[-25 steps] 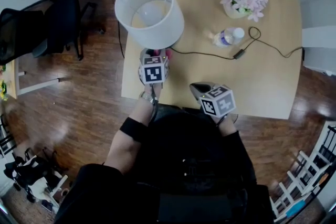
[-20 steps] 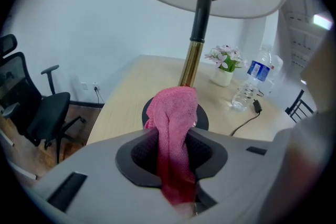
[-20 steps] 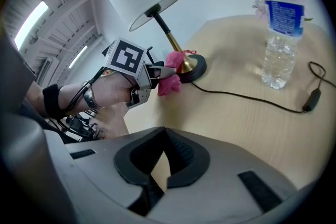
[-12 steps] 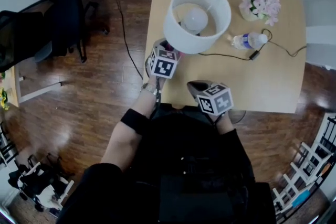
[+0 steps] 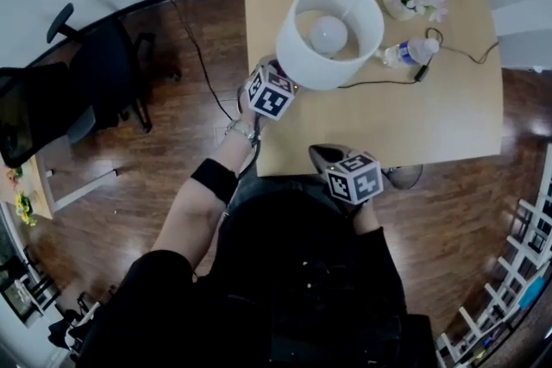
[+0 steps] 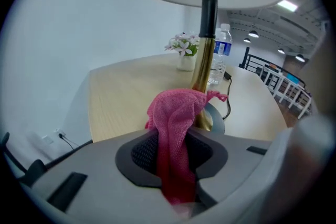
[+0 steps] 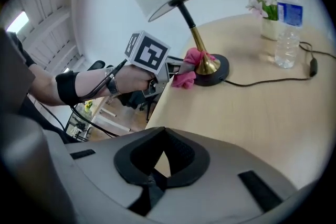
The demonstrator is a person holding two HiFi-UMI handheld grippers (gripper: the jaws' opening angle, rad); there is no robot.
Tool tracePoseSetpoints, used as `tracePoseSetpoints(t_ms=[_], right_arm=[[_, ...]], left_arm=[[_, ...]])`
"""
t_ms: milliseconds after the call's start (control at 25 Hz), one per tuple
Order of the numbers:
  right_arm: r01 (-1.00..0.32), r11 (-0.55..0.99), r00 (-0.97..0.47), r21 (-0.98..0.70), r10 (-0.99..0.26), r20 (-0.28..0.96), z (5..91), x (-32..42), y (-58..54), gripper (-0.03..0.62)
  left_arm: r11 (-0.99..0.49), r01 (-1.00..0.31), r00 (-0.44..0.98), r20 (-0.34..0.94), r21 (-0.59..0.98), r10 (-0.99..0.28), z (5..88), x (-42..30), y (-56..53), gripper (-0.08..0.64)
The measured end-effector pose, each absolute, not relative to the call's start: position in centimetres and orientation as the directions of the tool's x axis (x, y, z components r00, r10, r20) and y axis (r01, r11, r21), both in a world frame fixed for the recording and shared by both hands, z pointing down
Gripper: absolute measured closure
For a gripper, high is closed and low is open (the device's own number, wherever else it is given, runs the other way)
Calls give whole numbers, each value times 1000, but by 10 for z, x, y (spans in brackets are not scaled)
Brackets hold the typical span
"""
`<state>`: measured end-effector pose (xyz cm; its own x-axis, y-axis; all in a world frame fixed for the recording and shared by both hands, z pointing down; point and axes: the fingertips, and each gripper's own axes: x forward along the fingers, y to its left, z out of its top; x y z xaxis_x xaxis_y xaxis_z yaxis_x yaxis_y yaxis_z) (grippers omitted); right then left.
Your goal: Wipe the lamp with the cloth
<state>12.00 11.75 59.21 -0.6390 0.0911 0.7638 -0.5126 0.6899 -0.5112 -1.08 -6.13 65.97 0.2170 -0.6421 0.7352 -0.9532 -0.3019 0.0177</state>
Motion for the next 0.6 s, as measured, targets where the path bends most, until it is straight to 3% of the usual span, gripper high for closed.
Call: tracePoseSetpoints(t_ms=[320,600], right_arm=[[-554,632,-694,-542,9,720,598,81,116,588],[-698,540,-614,-471,-111,782,600,27,102,588]], left_arm=[[-481,-876,341,730,19,-592,655,-10,-65,445],[-707,-705,528,703,50,-477,650,-19,-70,445]])
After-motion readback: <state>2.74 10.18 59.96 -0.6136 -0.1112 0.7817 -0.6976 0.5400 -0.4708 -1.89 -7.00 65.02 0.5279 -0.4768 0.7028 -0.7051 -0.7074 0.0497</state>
